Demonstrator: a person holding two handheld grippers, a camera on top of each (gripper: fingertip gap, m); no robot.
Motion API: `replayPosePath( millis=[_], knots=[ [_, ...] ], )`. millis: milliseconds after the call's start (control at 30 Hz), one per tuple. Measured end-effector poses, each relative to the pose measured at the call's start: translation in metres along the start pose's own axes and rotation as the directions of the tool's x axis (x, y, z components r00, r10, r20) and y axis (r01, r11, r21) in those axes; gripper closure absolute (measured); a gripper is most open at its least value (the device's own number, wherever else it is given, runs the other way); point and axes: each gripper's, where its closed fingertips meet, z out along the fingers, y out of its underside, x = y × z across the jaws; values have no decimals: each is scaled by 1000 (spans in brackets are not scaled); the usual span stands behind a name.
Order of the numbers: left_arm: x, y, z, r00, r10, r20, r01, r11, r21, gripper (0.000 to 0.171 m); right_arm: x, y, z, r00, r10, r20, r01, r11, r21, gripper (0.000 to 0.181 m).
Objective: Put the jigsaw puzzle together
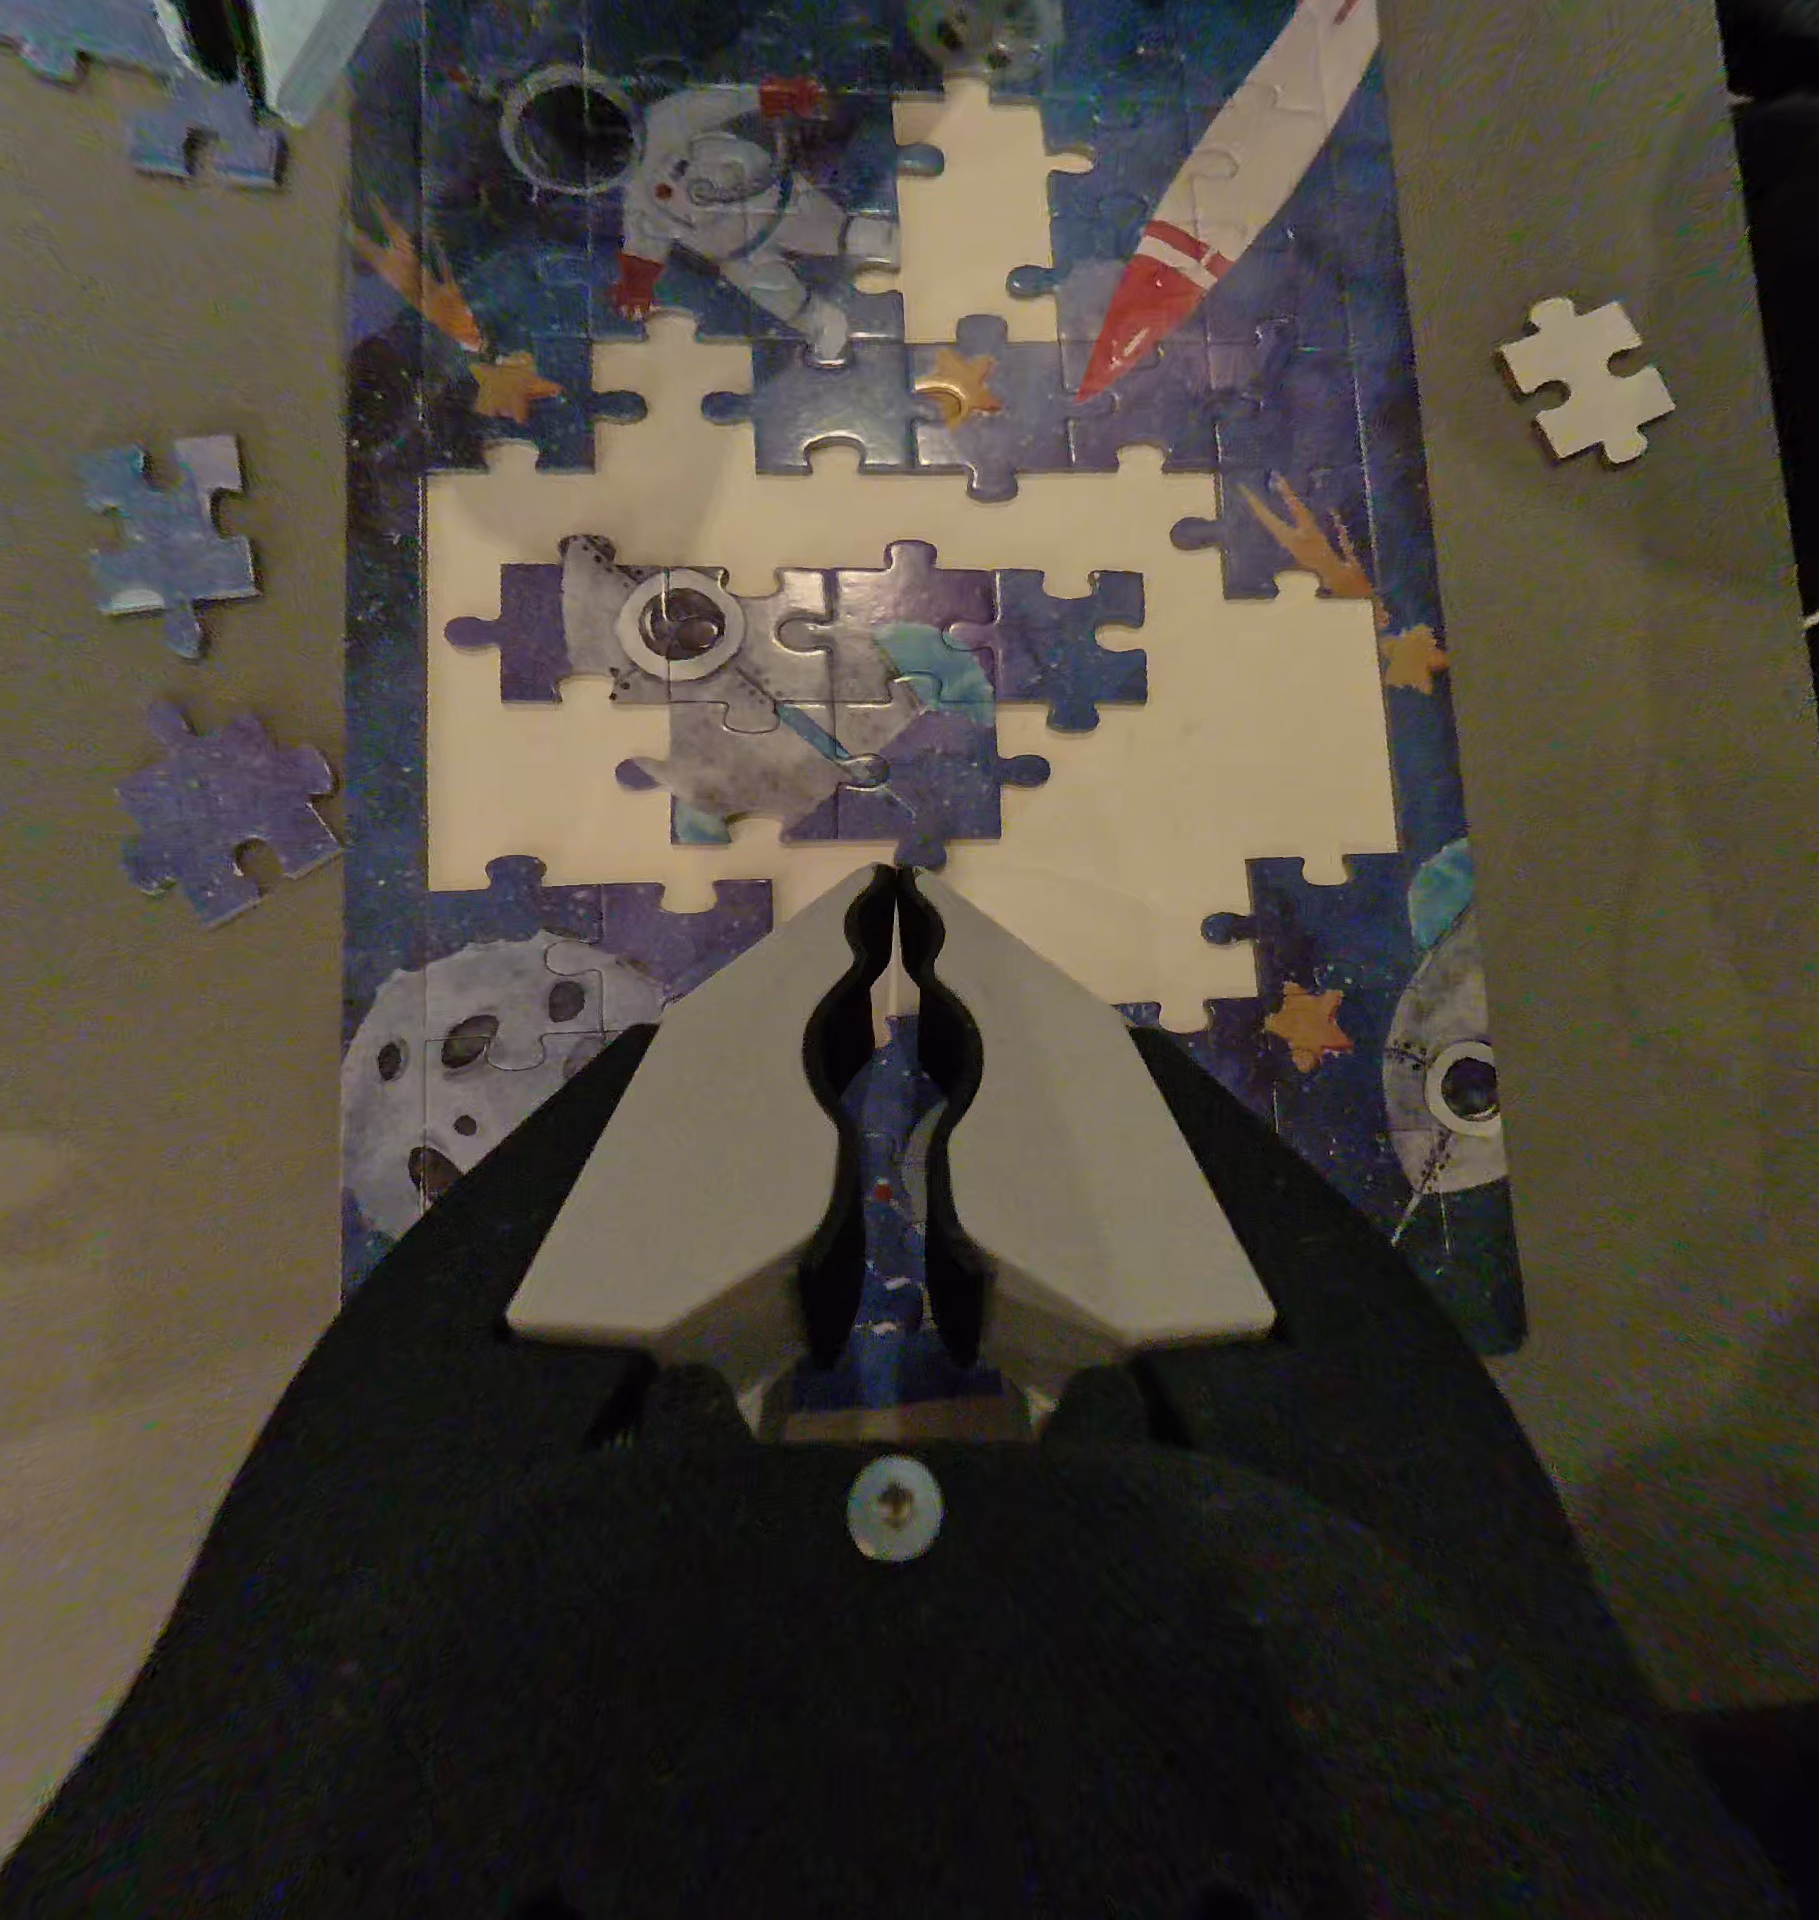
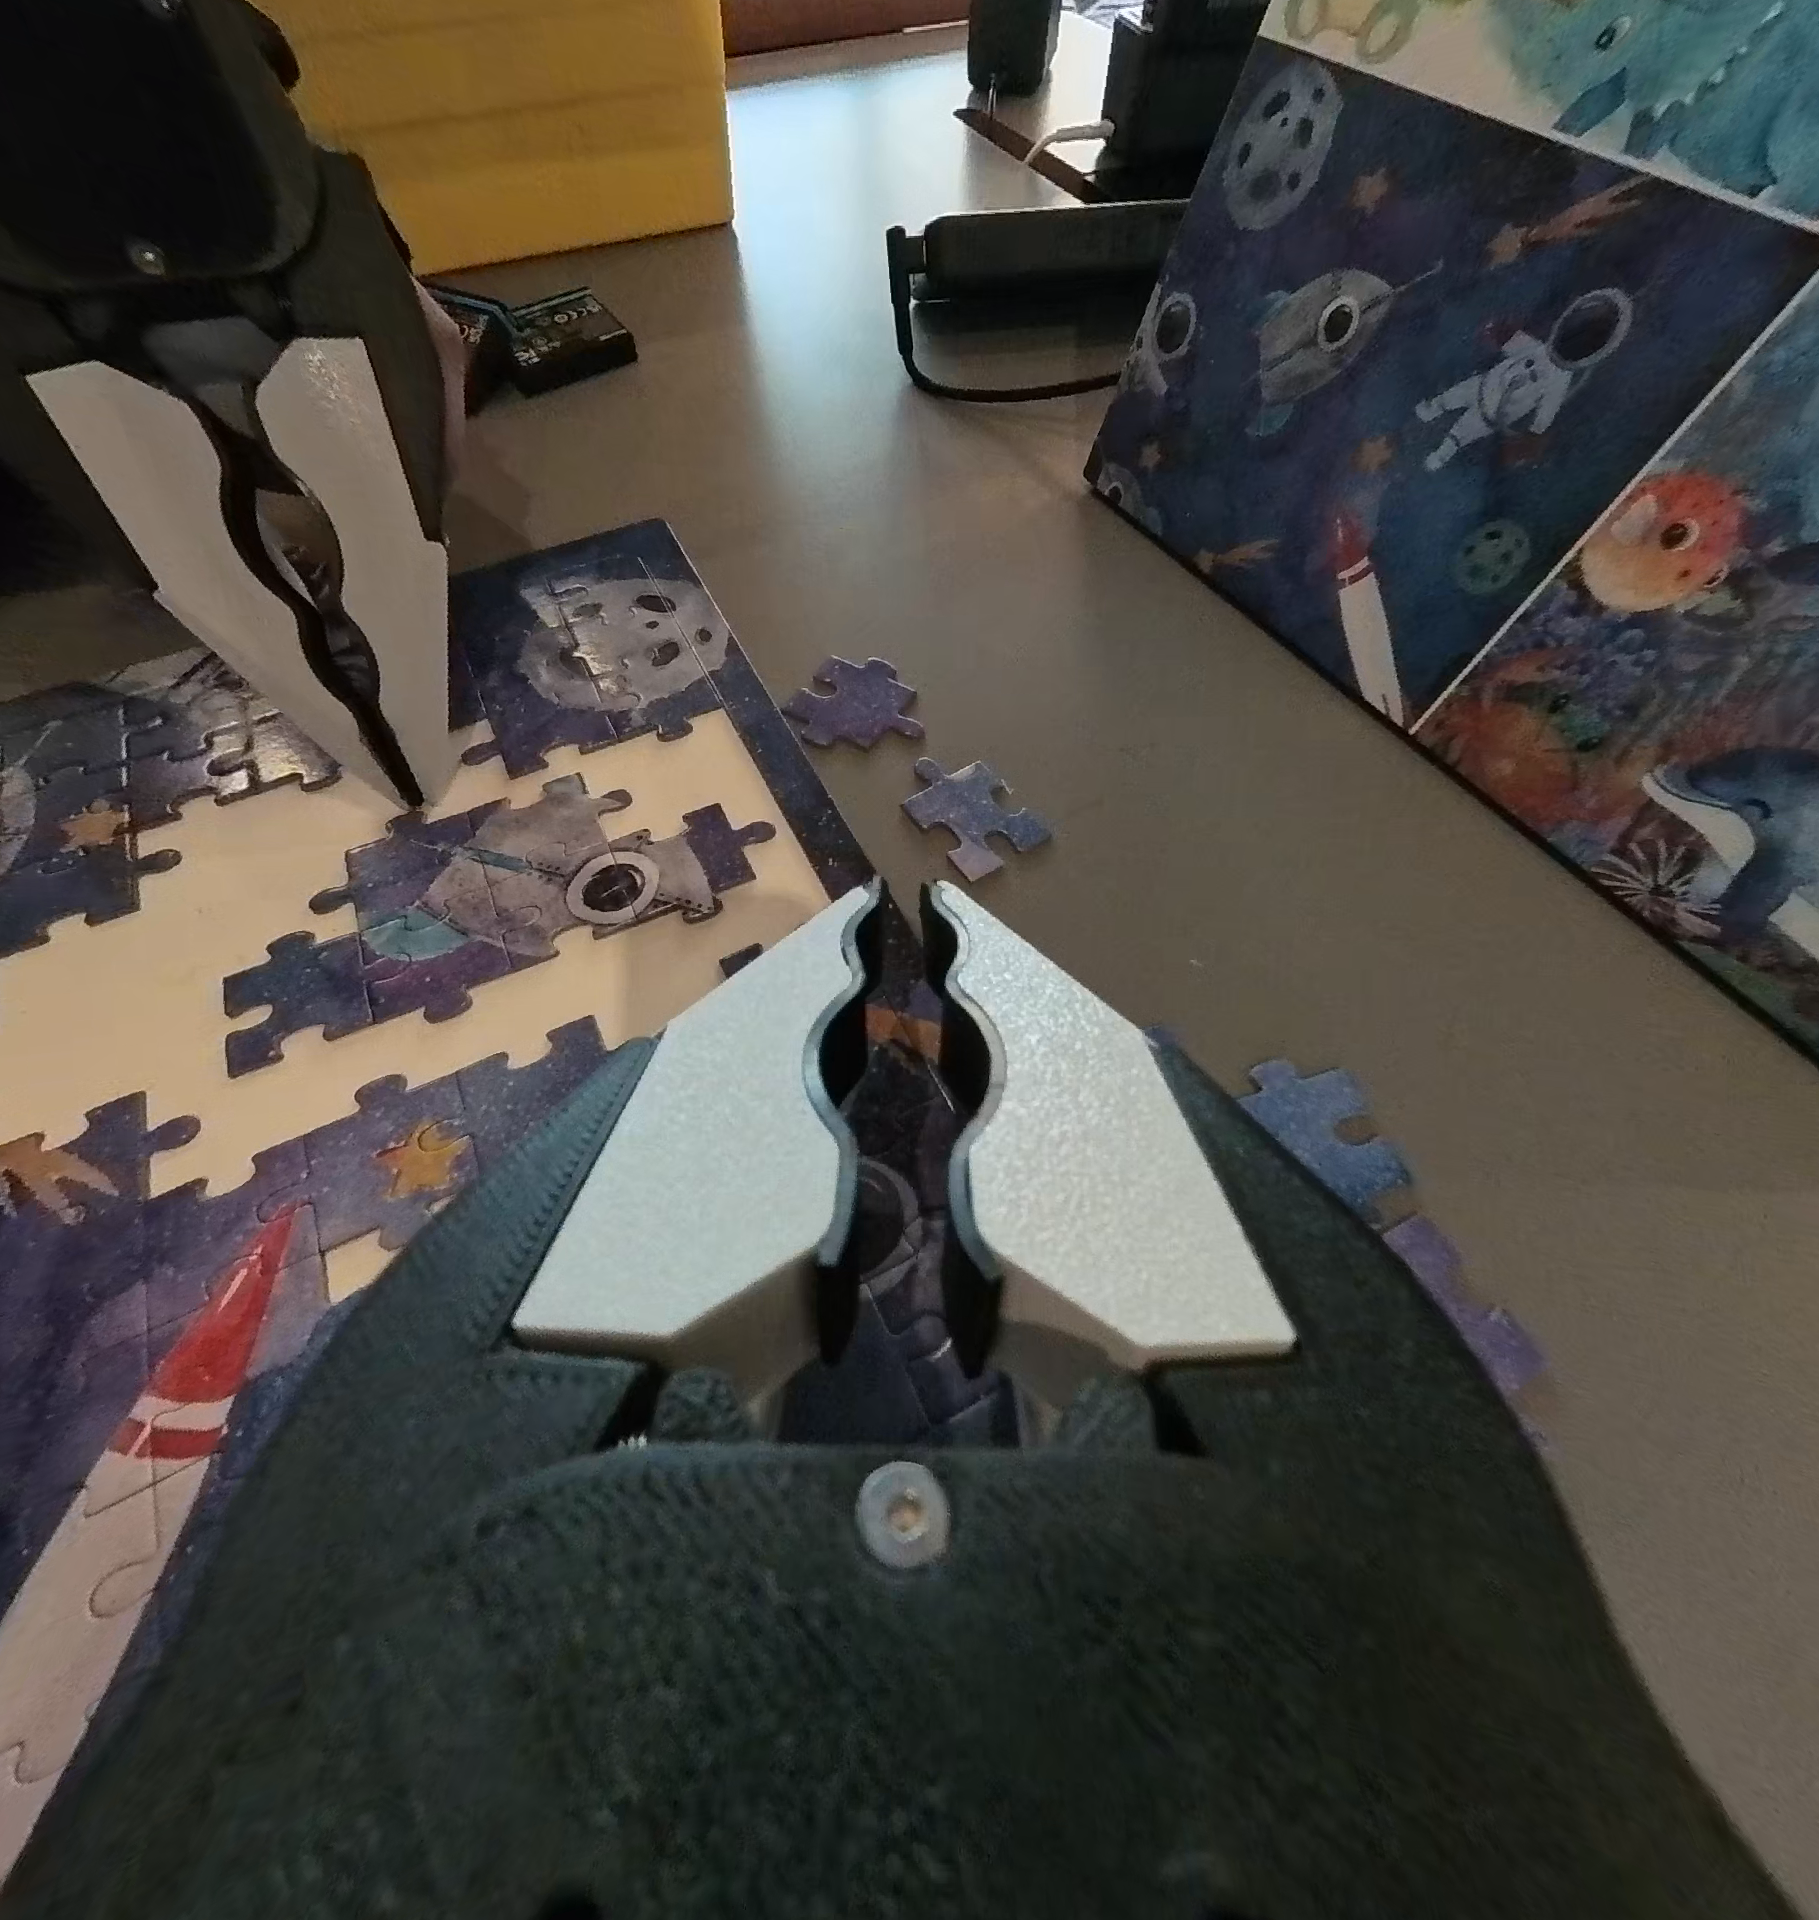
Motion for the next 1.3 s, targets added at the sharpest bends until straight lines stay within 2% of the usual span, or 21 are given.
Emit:
replayPosePath(
  millis=[567,633,767,833,933,1033,1300],
  knots=[
    [0,-4,2,1000,18,20,-18,1000,9,171,-1,1,1,1000,-11,-4,11,1000,-9,177],
    [-1,-8,2,999,20,29,-20,999,26,162,-1,2,1,1000,-15,-5,15,1000,-12,177],
    [-7,-23,-4,994,35,100,-45,994,103,123,-1,2,2,1000,-22,-10,22,1000,-17,177],
    [-7,-30,-6,994,20,106,-35,989,142,115,-1,2,2,1000,-25,-11,25,1000,-19,177],
    [-9,-30,-3,993,2,118,-18,990,137,100,-1,3,2,1000,-27,-11,27,999,-21,177],
    [-15,-26,3,987,-5,162,-11,995,101,98,-1,3,2,1000,-28,-12,28,999,-22,177],
    [-5,-21,16,994,-8,107,2,999,54,97,-1,3,3,1000,-29,-11,28,999,-25,177]
  ],
)
